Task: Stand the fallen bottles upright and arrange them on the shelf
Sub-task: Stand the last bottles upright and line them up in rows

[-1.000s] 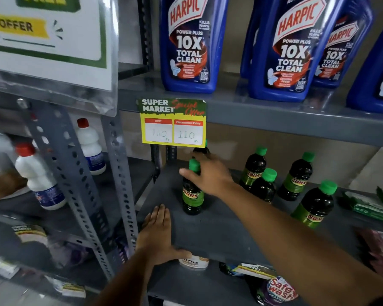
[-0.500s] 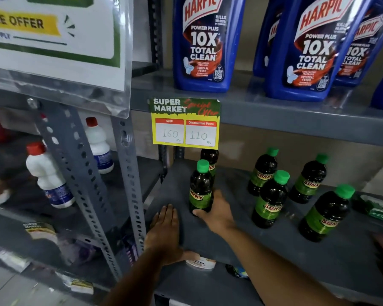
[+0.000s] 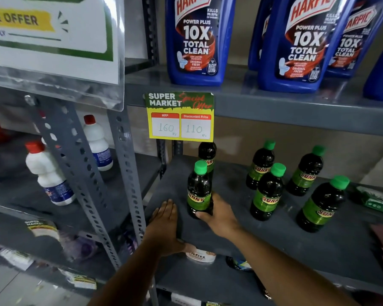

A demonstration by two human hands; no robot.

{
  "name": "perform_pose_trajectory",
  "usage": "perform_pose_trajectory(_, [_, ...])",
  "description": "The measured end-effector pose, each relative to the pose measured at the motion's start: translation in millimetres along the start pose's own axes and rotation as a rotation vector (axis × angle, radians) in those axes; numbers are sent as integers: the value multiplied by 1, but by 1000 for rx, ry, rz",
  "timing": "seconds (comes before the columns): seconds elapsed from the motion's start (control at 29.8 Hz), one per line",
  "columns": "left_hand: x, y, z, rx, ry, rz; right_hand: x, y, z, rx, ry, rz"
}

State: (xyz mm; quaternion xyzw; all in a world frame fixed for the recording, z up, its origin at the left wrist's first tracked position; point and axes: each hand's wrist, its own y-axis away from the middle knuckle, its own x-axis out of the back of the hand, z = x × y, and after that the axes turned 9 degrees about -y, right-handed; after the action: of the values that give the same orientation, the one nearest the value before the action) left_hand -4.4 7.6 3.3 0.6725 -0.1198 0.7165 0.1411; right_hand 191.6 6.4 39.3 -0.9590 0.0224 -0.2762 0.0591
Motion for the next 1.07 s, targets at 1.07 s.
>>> perform_pose_trajectory(1.07, [-1,-2,-2,9,-29,-72,121,37,74,-253,-69,399])
